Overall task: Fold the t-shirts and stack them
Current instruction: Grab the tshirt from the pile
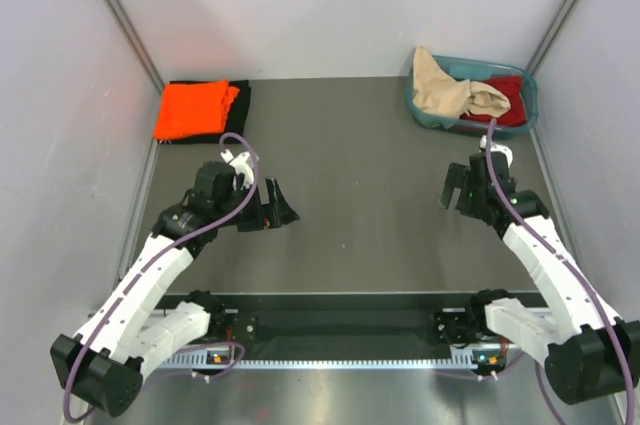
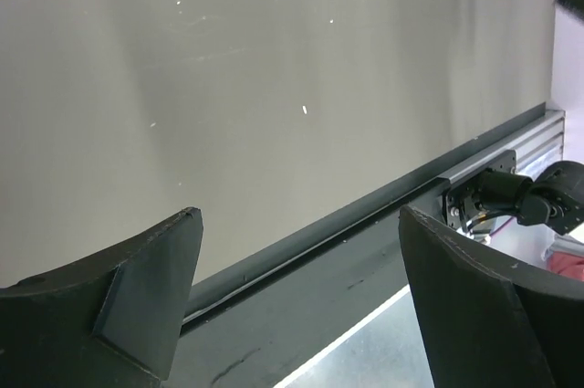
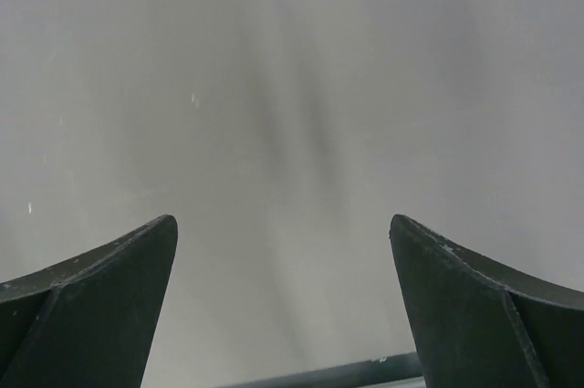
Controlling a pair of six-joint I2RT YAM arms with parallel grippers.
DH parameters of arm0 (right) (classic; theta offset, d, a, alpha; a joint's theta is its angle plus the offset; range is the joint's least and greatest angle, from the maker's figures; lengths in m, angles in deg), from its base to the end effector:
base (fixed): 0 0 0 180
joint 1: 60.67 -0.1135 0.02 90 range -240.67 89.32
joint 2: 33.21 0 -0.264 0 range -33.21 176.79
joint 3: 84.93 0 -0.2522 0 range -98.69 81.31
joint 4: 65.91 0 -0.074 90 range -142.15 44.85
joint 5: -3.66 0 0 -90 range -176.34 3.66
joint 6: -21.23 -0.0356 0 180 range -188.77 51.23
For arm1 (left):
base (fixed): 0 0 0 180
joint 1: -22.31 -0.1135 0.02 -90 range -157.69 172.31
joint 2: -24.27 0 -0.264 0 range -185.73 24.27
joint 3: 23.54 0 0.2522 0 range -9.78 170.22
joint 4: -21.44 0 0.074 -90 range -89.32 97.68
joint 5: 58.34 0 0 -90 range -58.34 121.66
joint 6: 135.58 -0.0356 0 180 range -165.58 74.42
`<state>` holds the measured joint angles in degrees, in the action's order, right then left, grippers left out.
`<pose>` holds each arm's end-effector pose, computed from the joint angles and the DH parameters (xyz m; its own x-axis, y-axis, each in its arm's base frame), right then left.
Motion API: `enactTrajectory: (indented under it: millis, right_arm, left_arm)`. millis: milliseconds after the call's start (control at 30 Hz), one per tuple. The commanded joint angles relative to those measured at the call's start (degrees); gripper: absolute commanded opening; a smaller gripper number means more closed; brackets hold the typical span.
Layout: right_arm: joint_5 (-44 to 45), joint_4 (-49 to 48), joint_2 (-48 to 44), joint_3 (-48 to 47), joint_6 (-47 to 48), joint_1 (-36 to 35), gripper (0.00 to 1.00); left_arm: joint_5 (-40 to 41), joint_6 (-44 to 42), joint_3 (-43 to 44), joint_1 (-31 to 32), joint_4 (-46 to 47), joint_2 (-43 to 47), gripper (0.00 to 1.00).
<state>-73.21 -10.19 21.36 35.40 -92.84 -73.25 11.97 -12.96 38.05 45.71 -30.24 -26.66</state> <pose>0.1844 0.0329 0.2670 -0.7179 0.2467 -0.6509 0.2425 0.9652 0.0984 0.1628 -0.0835 0.2945 -0.8347 -0.1918 -0.5163 0.1867 0.7833 -0.5930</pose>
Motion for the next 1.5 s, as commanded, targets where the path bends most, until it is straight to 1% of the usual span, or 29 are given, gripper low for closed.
enactTrajectory:
  millis: [0, 33, 67, 133, 167, 200, 233, 267, 300, 333, 367, 400, 433, 467, 500, 533, 567, 600, 667, 733, 767, 800, 900, 1000, 1067, 1100, 1233, 1333, 1467]
  right_arm:
    - [6.65, 0.23, 5.18, -7.77, -0.98, 0.62, 0.99]
    - [5.61, -0.2, 7.29, -9.88, -0.36, 1.15, 1.0]
    - [4.12, -0.47, 11.75, -14.25, 0.16, 2.11, 1.0]
    - [1.13, -1.25, 16.51, -20.84, 0.43, 3.0, 1.0]
    - [0.42, -1.7, 21.67, -23.15, 0.95, 4.22, 1.0]
    - [-0.81, -2.4, 24.33, -25.43, 2.0, 5.19, 1.0]
    - [-3.43, -3.45, 27.14, -30.33, 3.49, 6.24, 1.0]
    - [-4.68, -3.89, 32.83, -32.9, 3.68, 8.77, 1.0]
    - [-6.78, -4.16, 35.84, -35.62, 3.77, 10.28, 0.91]
    - [-11.84, -4.51, 39.01, -41.66, 3.95, 11.95, 0.83]
    - [-15.11, -4.51, 45.3, -44.94, 4.21, 15.53, 0.73]
    - [-17.76, -4.43, 48.32, -48.27, 4.82, 16.7, 0.56]
    - [-20.13, -4.43, 51.05, -54.14, 4.65, 17.49, 0.56]
    - [-21.11, -4.69, 55.78, -56.81, 4.65, 18.37, 0.67]
    - [-21.47, -4.69, 57.91, -59.53, 5.35, 18.47, 0.73]
    - [-20.08, -4.69, 59.85, -64.43, 5.79, 18.47, 0.79]
    - [-19.2, -4.6, 63.09, -66.48, 5.88, 18.38, 0.84]
    - [-18.67, -4.51, 64.51, -68.33, 6.06, 18.47, 0.86]
    - [-18.57, -4.34, 68.37, -73.08, 6.23, 18.73, 0.85]
    - [-19.8, -4.95, 70.23, -75.1, 5.53, 18.73, 0.77]
    - [-20.24, -5.21, 71.28, -75.03, 5.18, 18.64, 0.72]
    - [-20.59, -5.56, 71.55, -74.94, 4.66, 18.64, 0.62]
    - [-20.6, -6.62, 71.73, -73.19, 3.08, 18.64, 0.46]
    - [-20.6, -8.46, 71.56, -71.07, 2.72, 18.64, 0.44]
    - [-20.33, -8.38, 72.95, -72.38, 3.16, 18.91, 0.42]
    - [-20.33, -8.29, 73.49, -73.26, 3.33, 18.99, 0.34]
    - [-19.89, -8.91, 75.86, -76.6, 4.04, 19.7, 0.25]
    - [-19.89, -8.21, 77.0, -79.24, 4.13, 20.14, 0.0]
    - [-20.25, -9.43, 75.34, -81.88, 2.9, 20.31, 0.0]
  left_arm:
    - [-1.32, -0.63, -0.2, 0.24, 3.55, 0.58, 0.93]
    - [-0.98, -0.8, -0.2, 0.33, 3.63, 0.32, 0.93]
    - [-0.45, -0.72, -0.11, 0.33, 3.89, -0.12, 0.93]
    - [-0.62, -0.8, 0.85, 0.33, 3.9, -1.88, 0.93]
    - [-0.62, -0.81, 1.12, 0.33, 4.25, -2.49, 0.93]
    - [-0.62, -0.98, 1.99, 0.33, 4.42, -3.46, 0.93]
    - [-0.53, -1.15, 2.61, 0.33, 4.42, -3.81, 0.93]
    - [-0.1, -1.59, 3.31, 0.25, 3.64, -4.25, 0.93]
    - [0.17, -1.94, 5.06, 0.24, 3.11, -5.04, 0.93]
    - [0.52, -2.3, 5.77, 0.24, 2.93, -5.31, 0.93]
    - [0.87, -2.91, 6.39, 0.24, 2.58, -5.57, 0.93]
    - [1.57, -3.18, 7.26, 0.24, 2.4, -6.19, 0.93]
    - [1.92, -3.35, 7.62, 0.24, 2.32, -6.37, 0.93]
    - [2.36, -3.44, 8.15, 0.24, 2.14, -6.72, 0.93]
    - [2.89, -3.27, 8.33, 0.24, 1.79, -7.33, 0.93]
    - [3.07, -3.0, 8.5, 0.16, 1.61, -7.68, 0.93]
    - [3.24, -2.39, 8.5, 0.16, 1.61, -7.86, 0.93]
    - [3.42, -2.04, 8.16, 0.16, 1.87, -8.12, 0.93]
    - [3.86, -1.25, 7.8, 0.16, 2.84, -8.21, 0.93]
    - [4.3, -0.89, 7.63, 0.16, 3.98, -8.91, 0.93]
    - [4.3, -0.63, 7.63, 0.16, 4.33, -9.09, 0.93]
    - [4.3, -0.46, 7.97, 0.16, 4.42, -10.05, 0.93]
    - [4.56, 0.07, 8.85, 0.16, 5.04, -11.81, 0.92]
    - [4.3, 0.78, 9.12, 0.16, 6.0, -13.3, 0.92]
    - [3.78, 1.13, 9.12, 0.16, 6.44, -13.75, 0.92]
    - [3.51, 1.39, 9.21, 0.16, 6.71, -14.36, 0.92]
    - [2.9, 2.09, 9.38, 0.16, 7.15, -14.89, 0.91]
    - [2.54, 2.53, 9.47, 0.16, 7.15, -14.89, 0.91]
    - [5.87, 1.4, 12.44, 0.16, 5.57, -12.79, 0.91]
